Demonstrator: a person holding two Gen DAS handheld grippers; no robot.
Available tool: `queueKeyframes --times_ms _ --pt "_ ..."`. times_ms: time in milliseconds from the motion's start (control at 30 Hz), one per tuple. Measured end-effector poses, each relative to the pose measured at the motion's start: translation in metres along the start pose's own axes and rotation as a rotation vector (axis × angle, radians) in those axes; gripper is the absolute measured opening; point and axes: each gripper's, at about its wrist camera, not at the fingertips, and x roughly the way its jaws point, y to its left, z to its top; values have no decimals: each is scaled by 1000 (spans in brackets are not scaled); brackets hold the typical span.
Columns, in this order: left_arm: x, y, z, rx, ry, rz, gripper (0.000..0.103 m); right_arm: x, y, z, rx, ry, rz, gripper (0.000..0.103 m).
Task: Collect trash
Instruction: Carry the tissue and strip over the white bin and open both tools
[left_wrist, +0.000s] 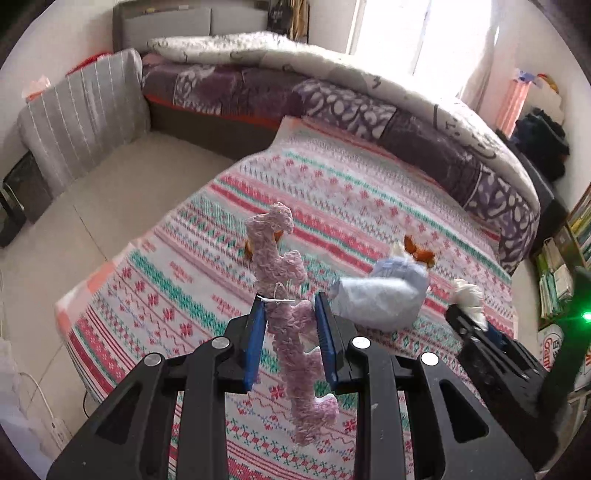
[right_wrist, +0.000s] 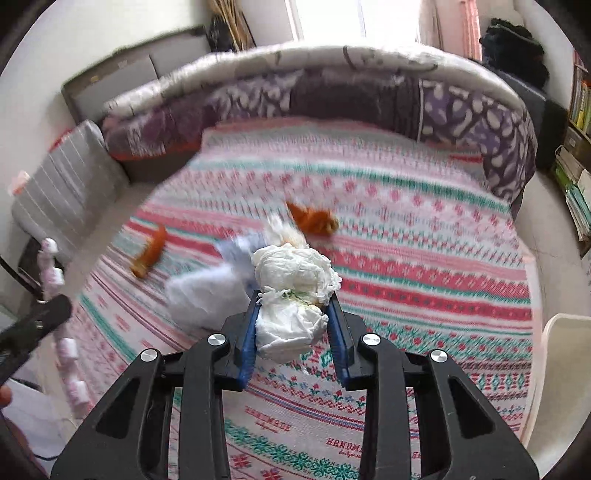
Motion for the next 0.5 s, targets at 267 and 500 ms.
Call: queueKeyframes --times_ms 267,500 --pt "-27 -25 8 76 -141 22 27 -35 -11 11 19 -92 7 31" --pt "-43 -52 6 145 -225 25 27 -56 -29 12 33 -134 -25 31"
